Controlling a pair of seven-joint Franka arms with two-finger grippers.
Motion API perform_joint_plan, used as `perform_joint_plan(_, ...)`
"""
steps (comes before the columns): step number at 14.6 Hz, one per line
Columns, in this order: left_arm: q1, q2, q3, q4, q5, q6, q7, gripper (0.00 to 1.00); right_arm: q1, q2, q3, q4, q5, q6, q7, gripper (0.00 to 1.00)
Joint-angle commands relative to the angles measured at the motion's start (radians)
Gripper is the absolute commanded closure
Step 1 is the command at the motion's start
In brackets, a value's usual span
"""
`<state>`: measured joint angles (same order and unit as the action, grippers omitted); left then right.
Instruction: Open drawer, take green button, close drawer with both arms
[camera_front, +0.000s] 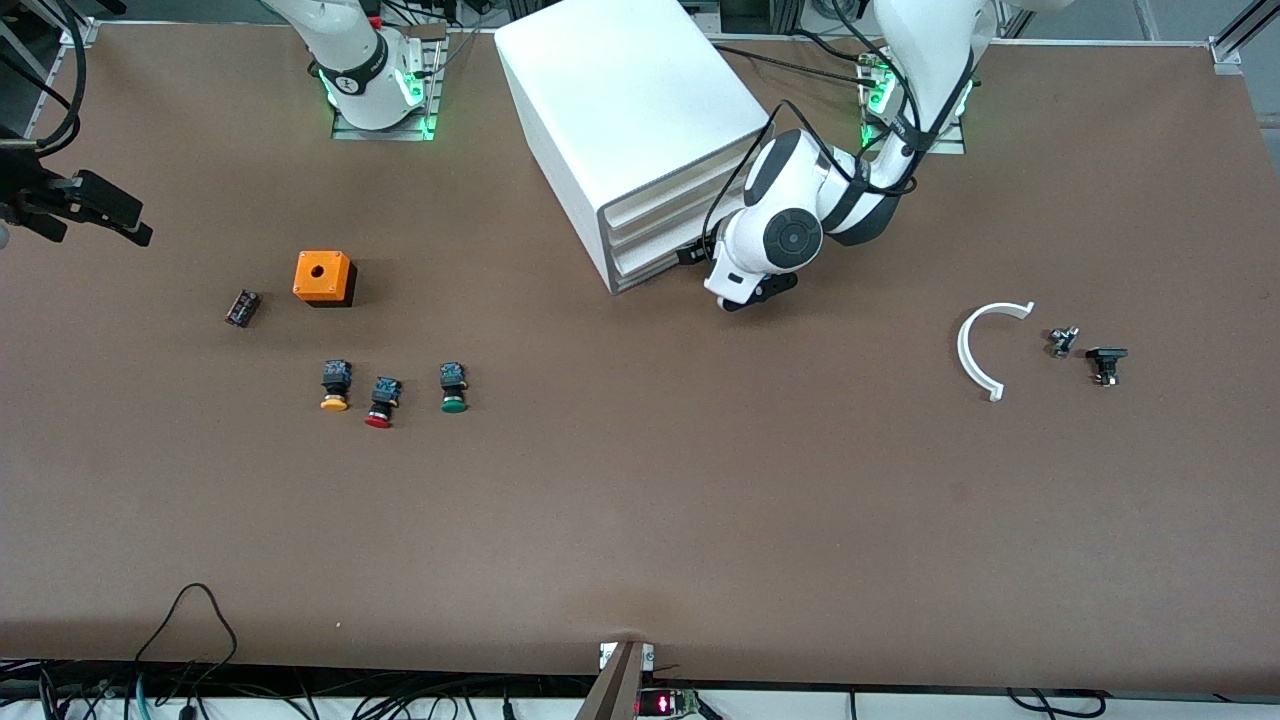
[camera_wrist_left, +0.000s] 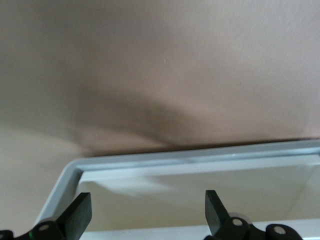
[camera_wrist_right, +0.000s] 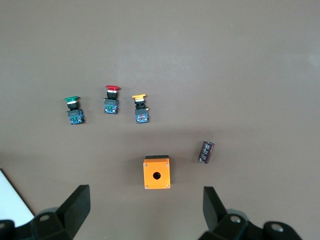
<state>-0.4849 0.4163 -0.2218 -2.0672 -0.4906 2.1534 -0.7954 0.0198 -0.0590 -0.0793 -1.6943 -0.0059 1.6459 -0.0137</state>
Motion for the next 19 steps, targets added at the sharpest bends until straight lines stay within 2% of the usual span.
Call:
perform_joint_plan(1,-0.001,-0.037,-0.047,-0.033,-0.042,-0.027,0.024,0.0,0.012,-0.018,0.019,-0.021,-0.029,-0.007,-0.011,0.0)
perform_joint_plan(6,0.019,-0.036,-0.045,-0.057,-0.042,-0.027,0.025,0.0,0.009,-0.002,0.02,-0.004,-0.023,-0.047,-0.014,0.0)
perform_joint_plan(8,0.115,-0.048,-0.044,-0.044,-0.039,0.011,0.025,0.0,0.009,-0.002,0.018,-0.004,-0.02,-0.047,0.001,0.0)
perform_joint_plan(11,0.265,-0.085,-0.044,-0.033,-0.039,0.169,0.025,0.0,0.009,-0.002,0.018,-0.005,-0.016,-0.054,0.008,0.0)
perform_joint_plan(13,0.368,-0.12,-0.044,0.002,-0.028,0.171,0.04,0.0,0.009,-0.002,0.018,-0.005,-0.017,-0.054,-0.006,0.0)
perform_joint_plan(16,0.504,-0.217,-0.044,0.018,-0.026,0.108,0.245,0.0,0.009,-0.004,0.018,-0.004,-0.017,-0.054,0.0,0.0)
perform_joint_plan(18,0.593,-0.29,-0.036,0.047,-0.013,-0.031,0.423,0.0,0.009,-0.004,0.018,-0.004,-0.017,-0.054,-0.002,0.0)
perform_joint_plan(19,0.611,-0.329,-0.016,0.074,0.045,-0.111,0.505,0.0,0.009,-0.004,0.018,-0.004,-0.017,-0.054,-0.003,0.0)
